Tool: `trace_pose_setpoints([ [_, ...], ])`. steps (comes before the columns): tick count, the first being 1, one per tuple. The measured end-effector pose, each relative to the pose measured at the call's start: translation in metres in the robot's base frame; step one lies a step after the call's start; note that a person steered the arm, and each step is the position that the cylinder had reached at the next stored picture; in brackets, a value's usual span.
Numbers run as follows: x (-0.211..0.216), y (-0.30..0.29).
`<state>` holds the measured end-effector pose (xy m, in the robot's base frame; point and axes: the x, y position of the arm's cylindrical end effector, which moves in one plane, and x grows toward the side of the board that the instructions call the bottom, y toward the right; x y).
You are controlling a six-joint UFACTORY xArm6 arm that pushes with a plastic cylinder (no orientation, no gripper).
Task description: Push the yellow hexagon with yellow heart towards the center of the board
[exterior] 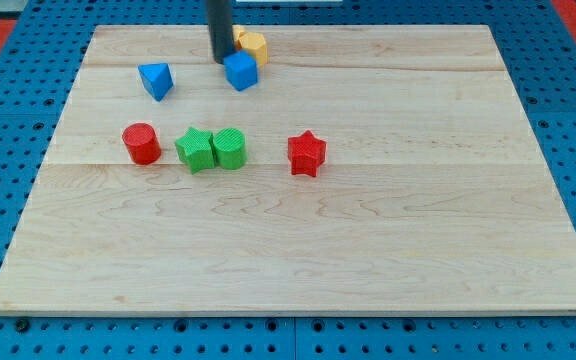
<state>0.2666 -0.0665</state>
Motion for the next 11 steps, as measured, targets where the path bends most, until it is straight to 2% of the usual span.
trace_pose_setpoints([
  [1,0.036,0.044],
  [2,0.044,0.051],
  [3,0.035,0.003],
  [4,0.014,-0.020],
  [5,-0.014,-0.071],
  [6,-0.039,-0.041],
  [8,-0.062,-0.044],
  [9,-0.051,-0.012],
  [10,0.007,0.068],
  [11,0.035,0.108],
])
